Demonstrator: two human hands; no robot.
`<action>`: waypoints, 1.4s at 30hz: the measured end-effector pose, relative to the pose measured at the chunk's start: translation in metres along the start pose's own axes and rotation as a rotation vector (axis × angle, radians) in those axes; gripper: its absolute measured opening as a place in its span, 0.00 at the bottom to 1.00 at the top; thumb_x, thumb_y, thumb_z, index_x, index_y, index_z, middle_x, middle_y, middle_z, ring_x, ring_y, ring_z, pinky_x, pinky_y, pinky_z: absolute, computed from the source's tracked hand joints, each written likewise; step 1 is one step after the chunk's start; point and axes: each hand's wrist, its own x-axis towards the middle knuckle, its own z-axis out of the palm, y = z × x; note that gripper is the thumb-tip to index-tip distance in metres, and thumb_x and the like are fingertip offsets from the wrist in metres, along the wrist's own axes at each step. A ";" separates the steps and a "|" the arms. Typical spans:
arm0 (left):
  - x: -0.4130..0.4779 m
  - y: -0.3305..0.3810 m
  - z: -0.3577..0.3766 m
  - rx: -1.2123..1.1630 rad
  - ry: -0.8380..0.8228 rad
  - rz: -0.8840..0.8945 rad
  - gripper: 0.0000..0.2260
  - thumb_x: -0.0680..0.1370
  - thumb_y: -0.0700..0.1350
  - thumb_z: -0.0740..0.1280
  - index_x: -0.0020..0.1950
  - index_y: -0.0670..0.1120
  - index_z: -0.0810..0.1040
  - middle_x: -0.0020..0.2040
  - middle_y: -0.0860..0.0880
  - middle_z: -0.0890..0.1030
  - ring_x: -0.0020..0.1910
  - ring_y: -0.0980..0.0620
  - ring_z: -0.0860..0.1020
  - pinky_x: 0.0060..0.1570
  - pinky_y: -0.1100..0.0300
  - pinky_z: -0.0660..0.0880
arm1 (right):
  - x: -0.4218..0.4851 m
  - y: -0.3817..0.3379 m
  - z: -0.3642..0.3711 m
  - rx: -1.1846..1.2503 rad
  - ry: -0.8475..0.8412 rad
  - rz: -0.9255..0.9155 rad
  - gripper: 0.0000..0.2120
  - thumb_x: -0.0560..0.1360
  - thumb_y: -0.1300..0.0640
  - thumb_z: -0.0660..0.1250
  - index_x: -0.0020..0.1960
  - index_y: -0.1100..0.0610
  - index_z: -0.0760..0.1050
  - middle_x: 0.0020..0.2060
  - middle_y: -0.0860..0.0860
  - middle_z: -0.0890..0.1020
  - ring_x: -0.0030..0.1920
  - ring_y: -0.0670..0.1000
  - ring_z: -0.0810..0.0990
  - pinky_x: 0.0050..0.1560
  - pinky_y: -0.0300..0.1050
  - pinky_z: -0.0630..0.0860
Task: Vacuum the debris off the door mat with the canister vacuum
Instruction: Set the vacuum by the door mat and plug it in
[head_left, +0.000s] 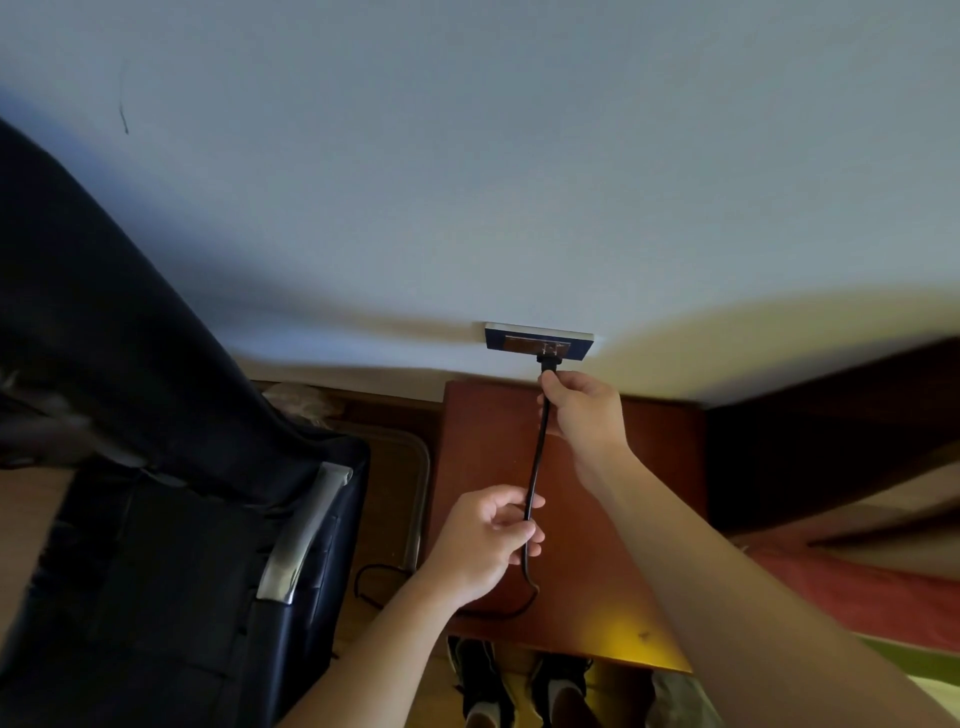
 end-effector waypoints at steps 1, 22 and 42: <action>0.000 0.000 0.000 -0.002 0.000 -0.001 0.13 0.81 0.34 0.66 0.56 0.51 0.82 0.41 0.49 0.86 0.44 0.49 0.86 0.49 0.51 0.82 | -0.001 0.000 0.001 0.012 0.004 0.000 0.11 0.80 0.58 0.68 0.39 0.55 0.81 0.32 0.50 0.79 0.37 0.51 0.77 0.41 0.46 0.78; 0.006 0.014 -0.010 -0.008 0.065 0.001 0.13 0.81 0.34 0.66 0.54 0.52 0.82 0.41 0.47 0.86 0.40 0.49 0.86 0.42 0.55 0.81 | 0.010 0.003 0.018 0.015 0.143 -0.043 0.11 0.82 0.60 0.64 0.42 0.57 0.79 0.31 0.50 0.77 0.32 0.47 0.73 0.37 0.41 0.72; -0.001 0.015 -0.003 0.038 0.120 0.081 0.12 0.81 0.34 0.66 0.61 0.46 0.82 0.44 0.46 0.85 0.41 0.51 0.85 0.38 0.65 0.80 | 0.011 -0.006 0.009 -0.146 0.087 -0.114 0.13 0.82 0.56 0.63 0.40 0.55 0.77 0.32 0.50 0.78 0.33 0.48 0.75 0.37 0.41 0.71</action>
